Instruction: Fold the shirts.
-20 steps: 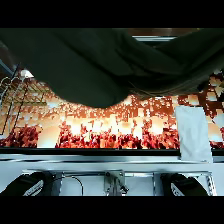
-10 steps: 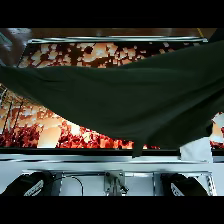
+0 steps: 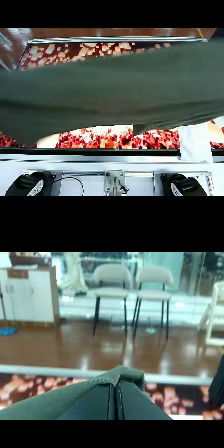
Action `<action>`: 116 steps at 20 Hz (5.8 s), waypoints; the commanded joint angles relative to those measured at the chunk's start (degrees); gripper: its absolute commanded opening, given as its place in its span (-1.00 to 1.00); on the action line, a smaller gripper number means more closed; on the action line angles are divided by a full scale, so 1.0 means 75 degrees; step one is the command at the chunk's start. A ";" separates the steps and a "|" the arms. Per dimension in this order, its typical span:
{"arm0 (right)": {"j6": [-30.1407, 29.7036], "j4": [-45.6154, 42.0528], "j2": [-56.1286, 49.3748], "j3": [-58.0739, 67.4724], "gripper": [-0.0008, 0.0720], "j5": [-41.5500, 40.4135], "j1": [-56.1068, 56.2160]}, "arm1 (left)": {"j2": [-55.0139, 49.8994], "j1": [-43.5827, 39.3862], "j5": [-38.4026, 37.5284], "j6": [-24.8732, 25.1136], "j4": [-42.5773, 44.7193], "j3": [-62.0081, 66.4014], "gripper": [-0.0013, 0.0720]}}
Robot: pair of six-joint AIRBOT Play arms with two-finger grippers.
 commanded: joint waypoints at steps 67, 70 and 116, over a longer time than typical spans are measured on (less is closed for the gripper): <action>-0.0624 0.3413 -0.6516 -0.5747 0.81 0.1562 -0.2378 | -0.6339 0.3197 0.2294 0.3060 -0.3156 -0.8253 -0.88; -0.0364 0.3226 -0.6647 -0.6583 0.81 0.0790 -0.2422 | -0.5791 0.3203 0.2291 0.3092 -0.3133 -0.8253 -0.88; -0.1335 0.3022 -0.1507 -0.0912 -0.77 0.2524 -0.2328 | -0.0361 0.3197 0.1233 0.2678 -0.1457 -0.1376 -0.88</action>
